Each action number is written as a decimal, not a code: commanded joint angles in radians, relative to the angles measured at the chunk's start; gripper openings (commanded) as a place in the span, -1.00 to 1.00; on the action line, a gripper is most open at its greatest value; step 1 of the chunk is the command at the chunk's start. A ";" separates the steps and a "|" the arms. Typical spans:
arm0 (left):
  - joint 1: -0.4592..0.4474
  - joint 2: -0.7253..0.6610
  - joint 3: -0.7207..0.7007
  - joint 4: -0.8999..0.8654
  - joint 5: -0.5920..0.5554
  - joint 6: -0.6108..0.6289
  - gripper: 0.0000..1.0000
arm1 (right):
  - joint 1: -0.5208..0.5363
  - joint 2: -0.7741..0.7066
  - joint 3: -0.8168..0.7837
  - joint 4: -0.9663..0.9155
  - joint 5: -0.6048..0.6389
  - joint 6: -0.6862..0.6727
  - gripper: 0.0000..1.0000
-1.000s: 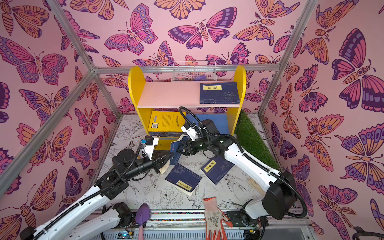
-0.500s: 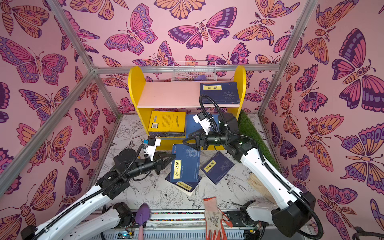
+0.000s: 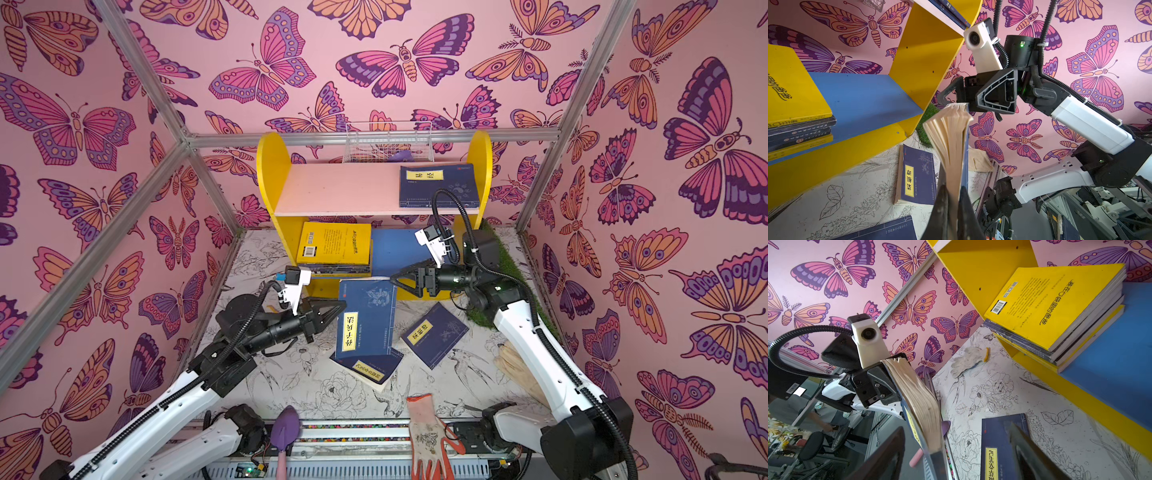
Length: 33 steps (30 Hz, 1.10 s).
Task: Stacking books/files
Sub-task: Pick up the book from the book.
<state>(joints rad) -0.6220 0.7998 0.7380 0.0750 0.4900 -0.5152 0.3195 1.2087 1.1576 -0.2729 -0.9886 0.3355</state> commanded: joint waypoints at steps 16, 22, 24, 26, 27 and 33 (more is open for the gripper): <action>0.013 0.032 0.037 0.165 0.013 -0.022 -1.00 | 0.116 -0.031 -0.044 0.084 -0.114 0.109 0.01; 0.034 0.040 0.019 0.247 -0.004 -0.059 -1.00 | 0.116 -0.056 -0.086 0.074 -0.119 0.125 -0.15; 0.039 0.042 0.015 0.256 -0.008 -0.062 -1.00 | 0.117 -0.061 -0.099 0.077 -0.119 0.134 -0.20; 0.041 0.047 0.017 0.244 -0.004 -0.058 -1.00 | 0.116 -0.066 -0.095 0.073 -0.119 0.131 -0.38; 0.041 0.050 0.018 0.239 -0.002 -0.057 -1.00 | 0.116 -0.067 -0.091 0.074 -0.119 0.129 -0.47; 0.041 0.080 0.025 0.189 -0.047 -0.060 -1.00 | 0.123 -0.057 -0.043 0.123 -0.117 0.172 -1.00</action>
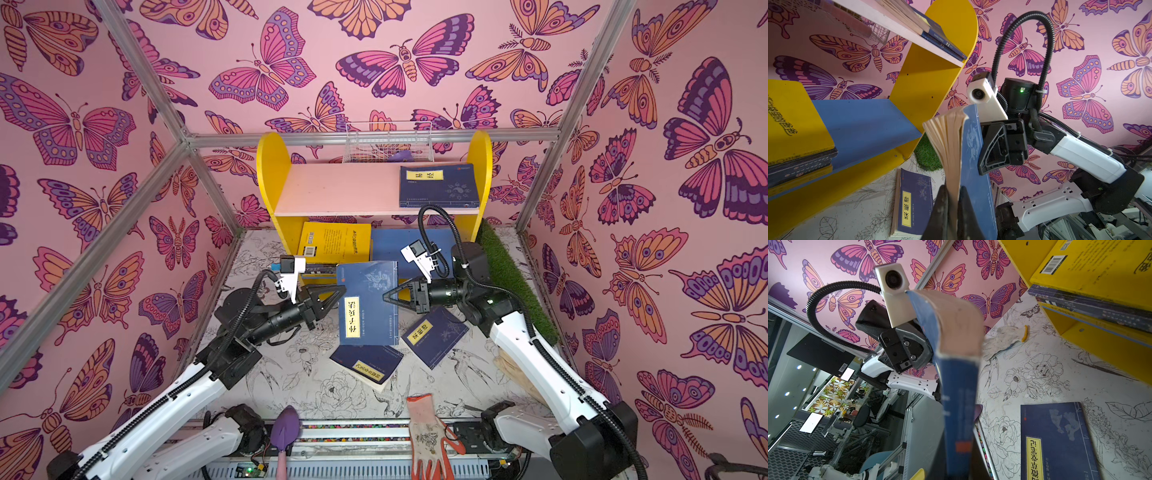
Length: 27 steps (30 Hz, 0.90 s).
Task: Stacking books/files
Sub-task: Pick up the book from the book.
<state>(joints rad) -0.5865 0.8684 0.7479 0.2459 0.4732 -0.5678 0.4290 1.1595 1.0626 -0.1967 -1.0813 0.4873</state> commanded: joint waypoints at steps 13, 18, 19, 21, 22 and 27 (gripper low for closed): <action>0.030 -0.002 -0.076 -0.109 -0.438 -0.173 0.98 | 0.002 0.031 0.521 -0.076 0.369 -0.031 -1.00; 0.034 0.053 -0.038 -0.207 -0.415 -0.188 0.98 | 0.002 0.053 0.602 0.101 0.869 0.231 -1.00; 0.034 0.067 -0.034 -0.207 -0.407 -0.188 0.98 | 0.002 0.055 0.596 0.139 0.938 0.290 -1.00; 0.033 0.098 -0.015 -0.224 -0.401 -0.187 0.98 | 0.002 0.067 0.593 0.183 1.089 0.396 -1.00; 0.031 0.110 -0.008 -0.223 -0.397 -0.186 0.98 | 0.002 0.073 0.586 0.209 1.135 0.439 -1.00; 0.016 0.144 0.023 -0.223 -0.389 -0.165 0.98 | 0.011 0.113 0.580 0.226 1.356 0.667 -1.00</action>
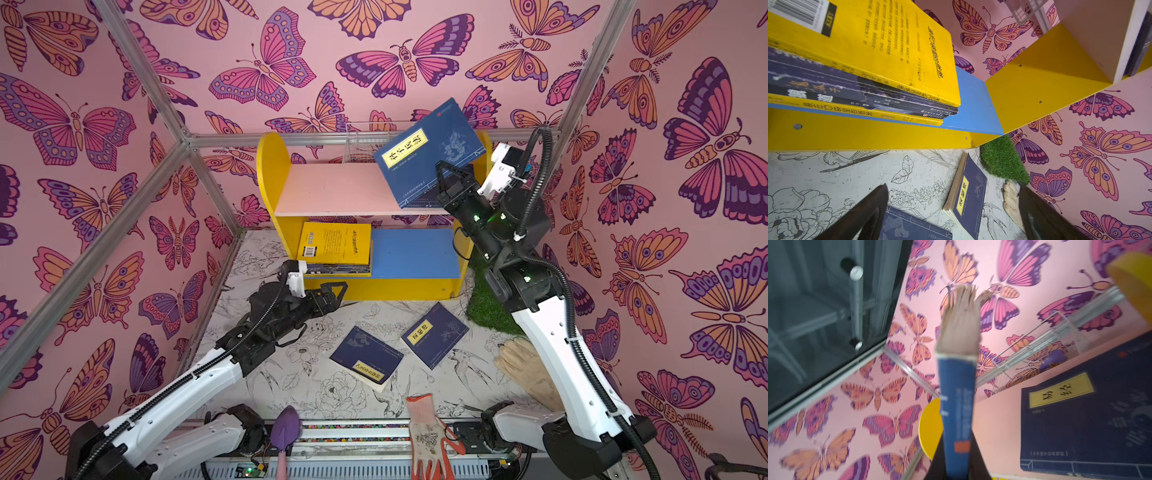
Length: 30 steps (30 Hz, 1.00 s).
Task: Stacking books/files
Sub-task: Pick up the book from the book.
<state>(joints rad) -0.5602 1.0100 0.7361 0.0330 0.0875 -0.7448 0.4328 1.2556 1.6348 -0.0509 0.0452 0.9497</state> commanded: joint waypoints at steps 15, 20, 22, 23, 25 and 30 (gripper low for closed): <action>-0.045 -0.013 0.027 -0.017 -0.010 0.062 0.98 | 0.017 0.154 0.112 -0.169 0.294 0.601 -1.00; -0.072 0.000 0.104 -0.059 -0.012 0.113 0.98 | 0.017 0.154 0.108 -0.225 0.293 0.612 -0.76; -0.087 0.018 0.149 -0.078 -0.016 0.139 0.98 | 0.017 0.153 0.105 -0.244 0.289 0.618 -0.58; -0.095 0.030 0.177 -0.089 -0.015 0.156 0.98 | 0.017 0.153 0.102 -0.250 0.284 0.621 -0.51; -0.114 0.054 0.228 -0.102 -0.016 0.177 0.98 | 0.016 0.154 0.105 -0.263 0.277 0.626 -0.45; -0.159 0.149 0.434 -0.140 -0.007 0.276 0.98 | 0.014 0.146 0.115 -0.279 0.271 0.609 -0.43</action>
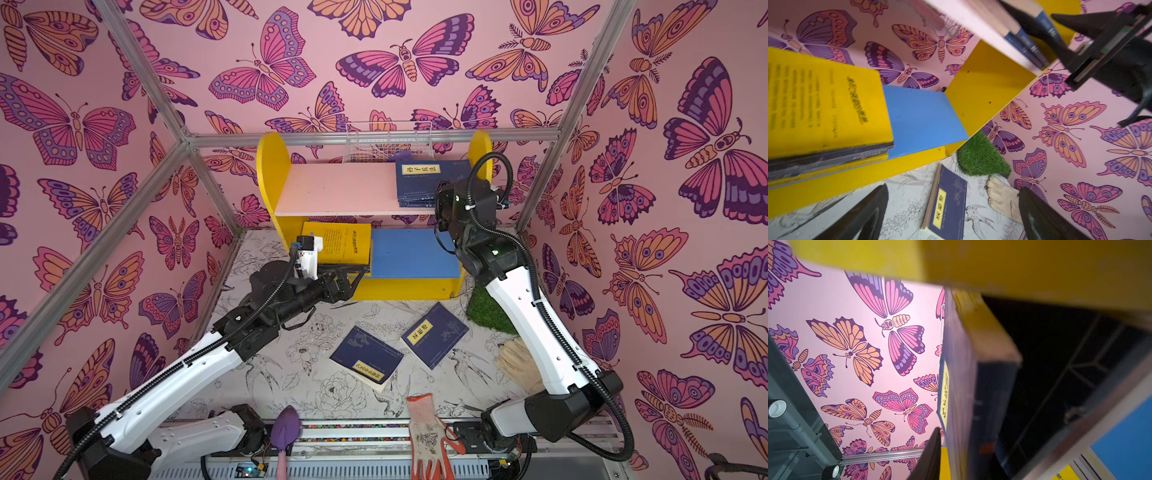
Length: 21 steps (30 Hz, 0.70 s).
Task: Stacking books/files
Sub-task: Pick up the book from the book.
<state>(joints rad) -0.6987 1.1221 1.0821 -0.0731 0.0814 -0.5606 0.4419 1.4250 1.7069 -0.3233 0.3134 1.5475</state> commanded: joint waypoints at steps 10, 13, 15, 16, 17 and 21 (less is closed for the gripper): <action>-0.036 0.447 0.728 -0.225 0.085 0.373 0.98 | -0.005 -0.053 -0.001 0.001 -0.008 -0.015 -0.46; 0.008 0.584 0.922 -0.279 0.186 0.199 0.98 | -0.006 -0.063 -0.013 0.015 -0.010 -0.051 -0.49; 0.018 0.654 1.020 -0.296 0.235 0.126 0.98 | -0.006 -0.072 -0.027 0.028 -0.010 -0.071 -0.51; 0.019 0.686 1.071 -0.319 0.240 0.101 0.98 | -0.006 -0.077 -0.034 0.034 -0.010 -0.081 -0.52; 0.020 0.716 1.123 -0.346 0.242 0.085 0.98 | -0.005 -0.080 -0.037 0.035 -0.008 -0.089 -0.53; 0.028 0.782 1.241 -0.443 0.231 0.059 0.99 | -0.006 -0.087 -0.060 0.068 -0.024 -0.096 -0.56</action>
<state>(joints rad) -0.6746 1.8954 2.2585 -0.4122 0.2741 -0.4408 0.4400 1.3602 1.6577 -0.3195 0.2985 1.4776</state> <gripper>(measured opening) 0.992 0.224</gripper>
